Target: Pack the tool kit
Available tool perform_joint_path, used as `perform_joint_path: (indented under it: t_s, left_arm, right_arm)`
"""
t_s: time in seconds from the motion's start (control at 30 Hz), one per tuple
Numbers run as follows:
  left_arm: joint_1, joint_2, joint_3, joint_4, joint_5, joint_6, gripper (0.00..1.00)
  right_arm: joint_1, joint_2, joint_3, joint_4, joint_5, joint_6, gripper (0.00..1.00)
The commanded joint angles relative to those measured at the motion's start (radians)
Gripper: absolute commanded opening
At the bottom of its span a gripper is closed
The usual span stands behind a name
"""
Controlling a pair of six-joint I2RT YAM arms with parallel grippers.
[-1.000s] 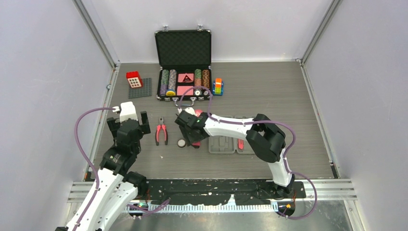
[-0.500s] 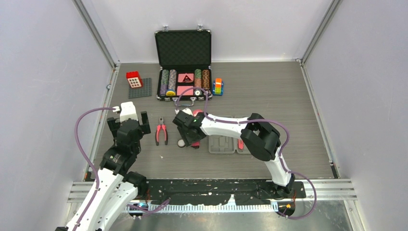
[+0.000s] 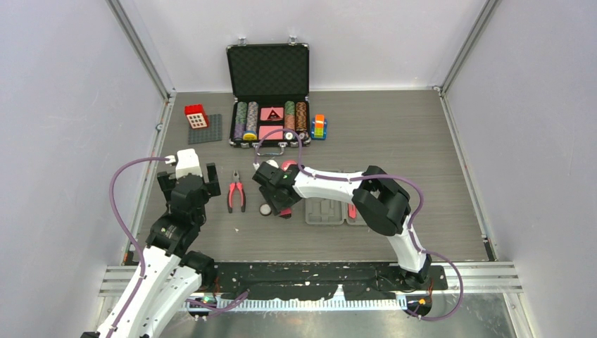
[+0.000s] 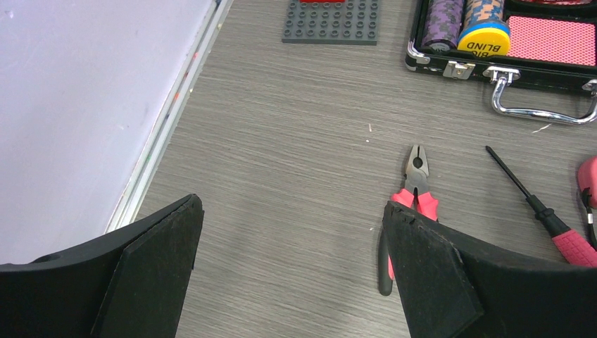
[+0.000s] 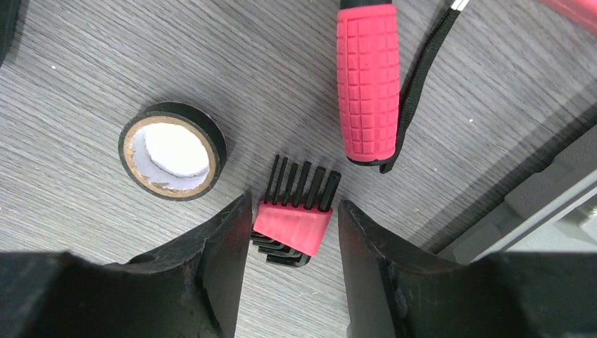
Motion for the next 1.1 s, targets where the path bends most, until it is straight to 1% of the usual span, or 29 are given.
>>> perform_joint_path:
  t_s: [0.0, 0.27, 0.33, 0.47, 0.6, 0.9, 0.97, 1.07]
  left_arm:
    - [0.004, -0.005, -0.003, 0.056, 0.008, 0.003, 1.0]
    - [0.004, -0.005, -0.004, 0.056, 0.013, 0.004, 0.99]
    - [0.004, -0.005, -0.003, 0.057, 0.014, 0.006, 1.0]
    - [0.004, -0.007, -0.004, 0.057, 0.017, 0.005, 1.0]
    - [0.004, -0.008, -0.003, 0.057, 0.021, 0.005, 0.99]
    - [0.004, -0.01, -0.009, 0.068, 0.055, 0.017, 0.99]
    - [0.004, -0.009, -0.008, 0.07, 0.055, 0.018, 0.99]
    - [0.004, -0.008, -0.01, 0.075, 0.058, 0.02, 0.99]
  right_arm:
    - [0.008, -0.017, 0.019, -0.088, 0.022, 0.011, 0.53]
    - [0.009, -0.002, 0.04, -0.126, 0.003, 0.033, 0.52]
    - [0.009, -0.005, 0.044, -0.126, -0.018, 0.032, 0.49]
    - [0.011, -0.031, 0.065, -0.133, -0.022, 0.026, 0.35]
    - [0.011, -0.062, 0.093, -0.15, 0.003, 0.012, 0.3]
    - [-0.009, -0.194, 0.134, -0.206, 0.024, -0.021, 0.29]
    - [-0.035, -0.245, 0.107, -0.216, 0.037, -0.018, 0.29]
    - [-0.098, -0.323, 0.013, -0.22, 0.066, -0.011, 0.29]
